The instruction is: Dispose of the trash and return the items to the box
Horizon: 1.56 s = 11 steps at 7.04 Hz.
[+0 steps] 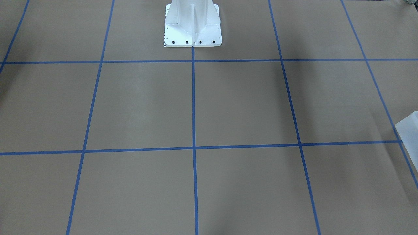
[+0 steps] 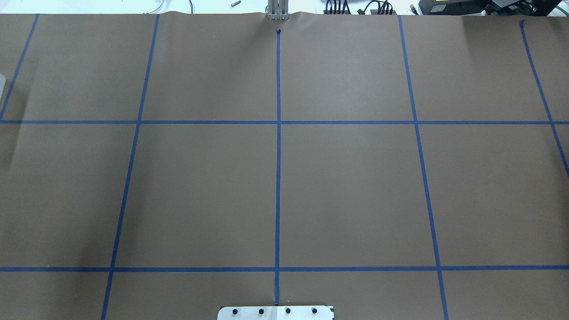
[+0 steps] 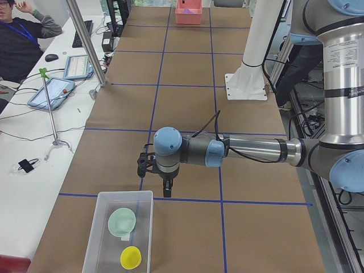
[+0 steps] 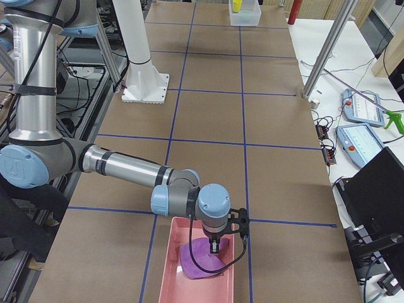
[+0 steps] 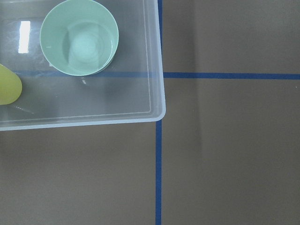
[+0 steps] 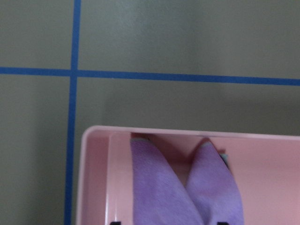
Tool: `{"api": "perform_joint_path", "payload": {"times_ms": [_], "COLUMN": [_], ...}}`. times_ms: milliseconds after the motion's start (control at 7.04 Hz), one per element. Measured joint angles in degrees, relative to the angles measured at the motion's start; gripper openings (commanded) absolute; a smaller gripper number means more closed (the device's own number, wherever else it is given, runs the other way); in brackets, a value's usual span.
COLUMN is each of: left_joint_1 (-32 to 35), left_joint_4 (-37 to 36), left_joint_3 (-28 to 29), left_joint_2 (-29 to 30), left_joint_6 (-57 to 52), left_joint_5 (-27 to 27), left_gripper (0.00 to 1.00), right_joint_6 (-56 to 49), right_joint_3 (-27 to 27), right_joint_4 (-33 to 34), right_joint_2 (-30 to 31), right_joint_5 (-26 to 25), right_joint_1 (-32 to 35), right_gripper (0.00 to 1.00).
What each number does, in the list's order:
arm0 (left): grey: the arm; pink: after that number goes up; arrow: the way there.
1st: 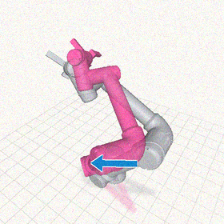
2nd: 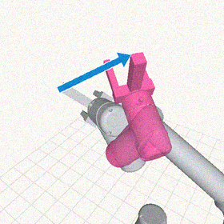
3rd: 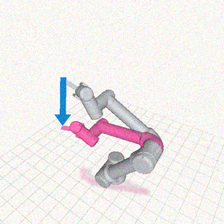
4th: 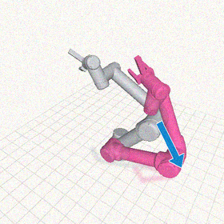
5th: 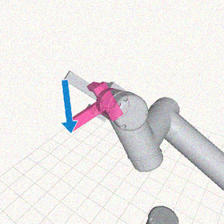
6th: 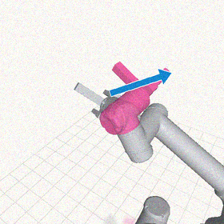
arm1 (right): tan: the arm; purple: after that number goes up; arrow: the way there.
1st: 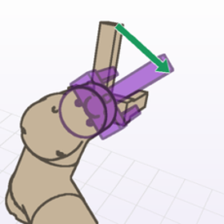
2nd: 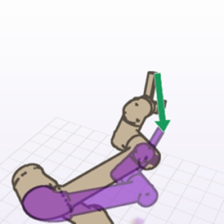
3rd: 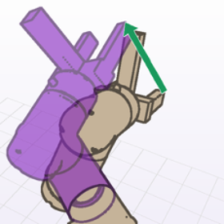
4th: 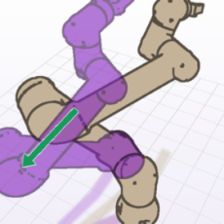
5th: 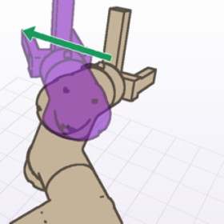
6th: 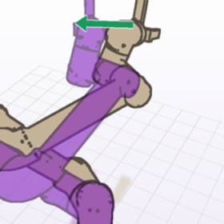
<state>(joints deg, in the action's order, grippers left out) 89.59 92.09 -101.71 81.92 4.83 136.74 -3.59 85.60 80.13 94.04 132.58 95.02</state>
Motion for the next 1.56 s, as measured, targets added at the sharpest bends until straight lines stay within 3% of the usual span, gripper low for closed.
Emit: {"api": "perform_joint_path", "payload": {"times_ms": [426, 852, 1563], "left_joint_1": [-0.46, -0.50, -0.49], "left_joint_4": [-0.26, -0.27, -0.18], "left_joint_3": [0.13, 0.36, 0.35], "left_joint_2": [-0.08, -0.10, -0.84], "left_joint_6": [0.00, 0.04, 0.00], "left_joint_5": [-0.06, -0.07, -0.07], "left_gripper": [0.99, 0.99, 0.99], "right_joint_6": [13.50, 12.66, 4.53], "right_joint_3": [8.91, 20.01, 20.53], "right_joint_4": [1.26, 11.22, 11.11], "right_joint_2": [-0.77, 0.82, 5.65], "right_joint_5": [1.12, 0.37, -1.12], "right_joint_1": [-6.20, -8.72, -9.66], "right_gripper": [1.00, 1.00, 1.00]}}
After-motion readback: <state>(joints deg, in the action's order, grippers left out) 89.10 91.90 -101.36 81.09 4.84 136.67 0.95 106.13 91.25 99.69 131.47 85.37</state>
